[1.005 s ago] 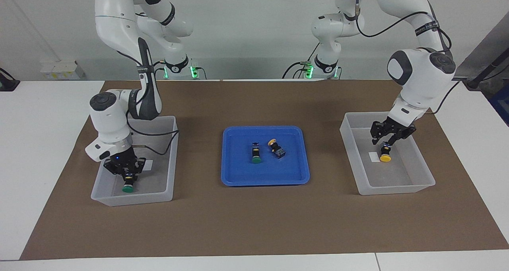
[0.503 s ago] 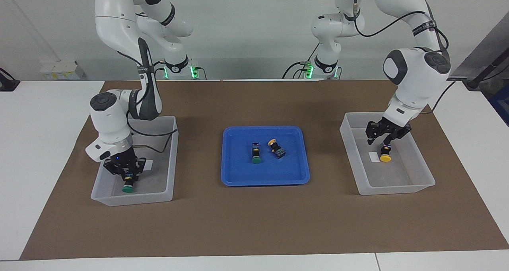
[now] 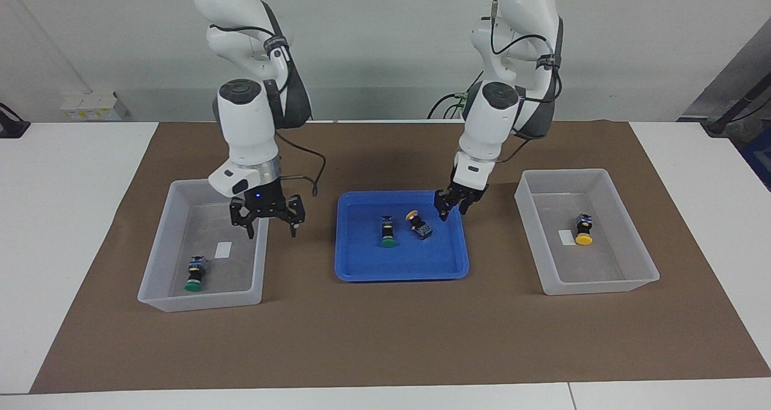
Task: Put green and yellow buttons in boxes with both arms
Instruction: 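Reach both grippers back to the remaining buttons on the blue tray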
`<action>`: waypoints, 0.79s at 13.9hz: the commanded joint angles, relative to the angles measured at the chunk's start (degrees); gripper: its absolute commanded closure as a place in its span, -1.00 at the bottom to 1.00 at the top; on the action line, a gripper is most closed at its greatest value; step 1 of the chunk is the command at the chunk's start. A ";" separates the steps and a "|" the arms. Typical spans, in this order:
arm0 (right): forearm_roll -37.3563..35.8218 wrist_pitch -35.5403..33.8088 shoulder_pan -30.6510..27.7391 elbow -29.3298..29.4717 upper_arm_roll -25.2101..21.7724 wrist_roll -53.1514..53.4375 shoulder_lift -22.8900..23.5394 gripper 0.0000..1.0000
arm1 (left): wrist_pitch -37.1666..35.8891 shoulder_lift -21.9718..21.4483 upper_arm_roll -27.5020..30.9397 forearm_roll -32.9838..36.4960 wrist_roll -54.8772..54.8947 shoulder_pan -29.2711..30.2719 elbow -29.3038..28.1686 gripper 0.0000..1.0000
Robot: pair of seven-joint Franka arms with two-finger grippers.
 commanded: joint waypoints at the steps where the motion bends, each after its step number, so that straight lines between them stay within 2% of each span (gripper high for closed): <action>1: 0.86 4.03 3.78 0.02 0.16 4.52 2.78 -1.00 | 6.78 3.95 1.07 -0.20 -8.31 -2.71 -0.07 -0.25; 3: 2.43 6.49 8.00 0.72 0.25 7.86 5.95 -1.00 | 11.27 6.42 1.07 -0.20 -10.97 -3.94 -0.07 -0.25; 6: 4.90 11.50 10.65 0.98 0.25 9.46 9.03 -1.00 | 11.46 6.77 1.07 -0.20 -11.24 -4.12 -0.33 -0.22; 8: 5.08 14.05 13.11 2.29 0.25 10.07 11.75 -1.00 | 11.64 7.65 1.16 -0.29 -11.33 -4.99 -0.33 -0.11; 11: 5.08 14.33 15.14 4.23 0.25 14.20 13.87 -1.00 | 11.02 7.66 1.25 -0.20 -11.15 -5.00 -0.25 0.73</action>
